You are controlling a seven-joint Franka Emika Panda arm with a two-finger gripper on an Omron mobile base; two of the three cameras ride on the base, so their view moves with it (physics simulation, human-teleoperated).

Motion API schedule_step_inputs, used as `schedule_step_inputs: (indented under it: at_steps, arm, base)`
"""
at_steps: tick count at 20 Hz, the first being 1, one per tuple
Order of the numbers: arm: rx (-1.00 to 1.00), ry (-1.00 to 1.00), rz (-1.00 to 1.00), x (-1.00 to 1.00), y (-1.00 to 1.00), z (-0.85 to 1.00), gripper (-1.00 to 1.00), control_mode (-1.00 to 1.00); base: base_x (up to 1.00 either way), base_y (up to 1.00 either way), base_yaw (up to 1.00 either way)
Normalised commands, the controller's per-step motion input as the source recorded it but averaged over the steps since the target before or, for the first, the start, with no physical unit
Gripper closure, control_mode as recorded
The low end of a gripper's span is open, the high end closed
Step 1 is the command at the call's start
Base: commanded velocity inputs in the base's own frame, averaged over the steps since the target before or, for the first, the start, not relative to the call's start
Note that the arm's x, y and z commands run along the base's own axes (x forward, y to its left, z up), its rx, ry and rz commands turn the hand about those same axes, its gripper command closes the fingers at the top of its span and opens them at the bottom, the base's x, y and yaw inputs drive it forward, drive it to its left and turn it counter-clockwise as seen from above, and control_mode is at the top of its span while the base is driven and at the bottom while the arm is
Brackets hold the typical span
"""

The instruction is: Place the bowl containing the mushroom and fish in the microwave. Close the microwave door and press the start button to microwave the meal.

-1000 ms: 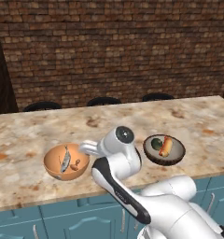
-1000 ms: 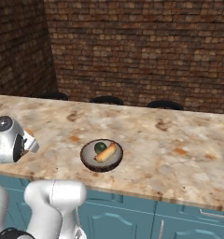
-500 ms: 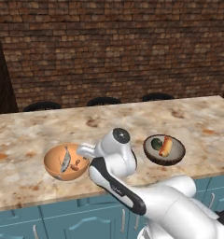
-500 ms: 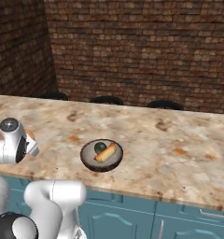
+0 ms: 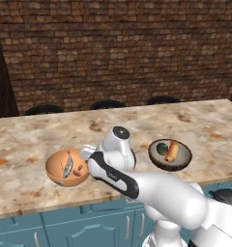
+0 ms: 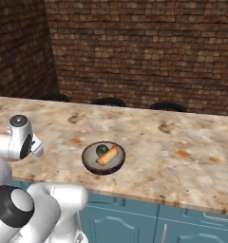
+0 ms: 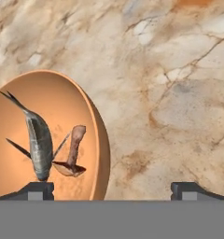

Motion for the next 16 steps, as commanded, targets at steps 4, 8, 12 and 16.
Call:
schedule_step_inputs:
  at_steps: [4,8,12,16]
  arm:
    - [0.00,0.00,0.00,0.14,0.11,-0.24,-1.00,-1.00]
    - [0.00,0.00,0.00,0.11,0.08,-0.22,-1.00,-1.00]
    - [0.00,0.00,0.00,0.08,0.06,-0.23,-1.00,-1.00]
    - [0.00,0.00,0.00,0.10,0.09,-0.22,-1.00,-1.00]
  base:
    - [0.00,0.00,0.00]
    - [0.00,0.00,0.00]
    - [0.00,0.00,0.00]
    - [0.00,0.00,0.00]
